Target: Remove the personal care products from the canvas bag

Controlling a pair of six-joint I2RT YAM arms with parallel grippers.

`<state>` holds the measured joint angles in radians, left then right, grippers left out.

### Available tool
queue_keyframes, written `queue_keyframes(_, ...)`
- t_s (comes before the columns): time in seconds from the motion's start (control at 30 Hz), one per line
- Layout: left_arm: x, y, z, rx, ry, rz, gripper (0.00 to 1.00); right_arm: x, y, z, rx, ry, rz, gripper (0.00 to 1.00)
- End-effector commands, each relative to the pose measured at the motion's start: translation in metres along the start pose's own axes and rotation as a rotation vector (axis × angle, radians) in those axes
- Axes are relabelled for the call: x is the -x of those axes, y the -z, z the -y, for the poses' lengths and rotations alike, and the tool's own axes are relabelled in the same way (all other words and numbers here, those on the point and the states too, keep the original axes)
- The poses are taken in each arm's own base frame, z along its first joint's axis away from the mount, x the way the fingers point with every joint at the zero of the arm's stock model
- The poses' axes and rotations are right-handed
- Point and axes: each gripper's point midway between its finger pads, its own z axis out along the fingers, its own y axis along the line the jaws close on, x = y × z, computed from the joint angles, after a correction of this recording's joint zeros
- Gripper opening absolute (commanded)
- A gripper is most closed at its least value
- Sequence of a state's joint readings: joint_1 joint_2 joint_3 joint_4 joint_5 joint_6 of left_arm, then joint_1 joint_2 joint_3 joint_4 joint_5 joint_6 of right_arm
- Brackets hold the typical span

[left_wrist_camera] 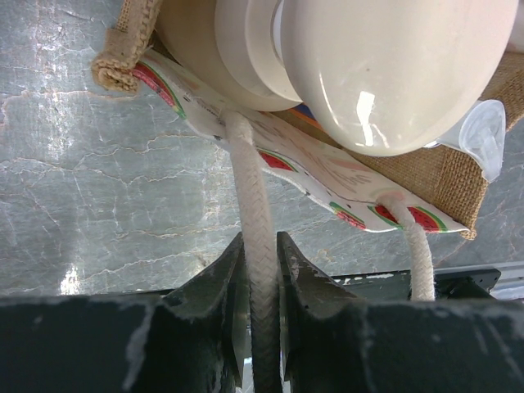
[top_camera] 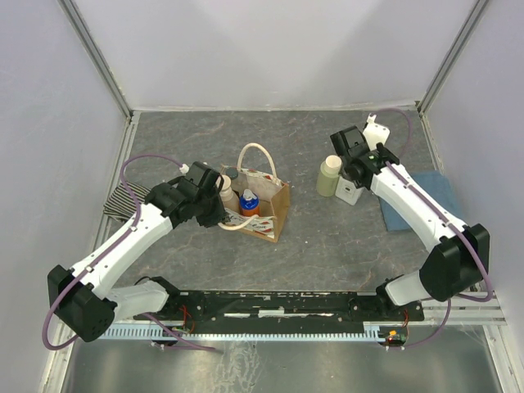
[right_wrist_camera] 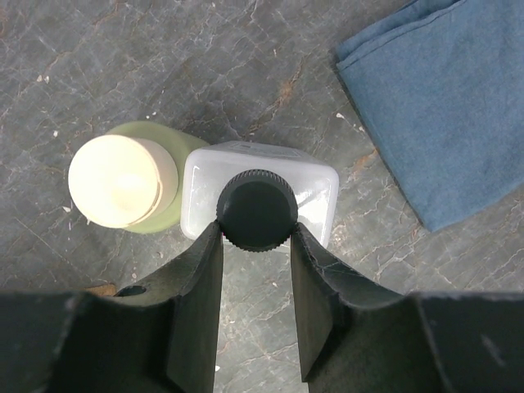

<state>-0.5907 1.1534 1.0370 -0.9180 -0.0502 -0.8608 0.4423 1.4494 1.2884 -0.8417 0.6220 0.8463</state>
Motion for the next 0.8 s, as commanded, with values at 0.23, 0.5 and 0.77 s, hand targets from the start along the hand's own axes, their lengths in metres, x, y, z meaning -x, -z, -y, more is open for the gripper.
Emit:
queue_keyframes(0.23, 0.013, 0.007, 0.009, -0.026, -0.048, 0.036, 0.26, 0.027, 0.028, -0.037, 0.232, -0.021, 0.022, 0.37)
queue_keyframes(0.5, 0.013, 0.007, 0.011, -0.029, -0.040, 0.035, 0.25, 0.050, 0.052, -0.041, 0.224, 0.049, 0.123, 0.56)
queue_keyframes(0.77, 0.013, 0.009, 0.009, -0.024, -0.037, 0.040, 0.25, 0.049, 0.048, -0.047, 0.237, 0.067, 0.114, 0.55)
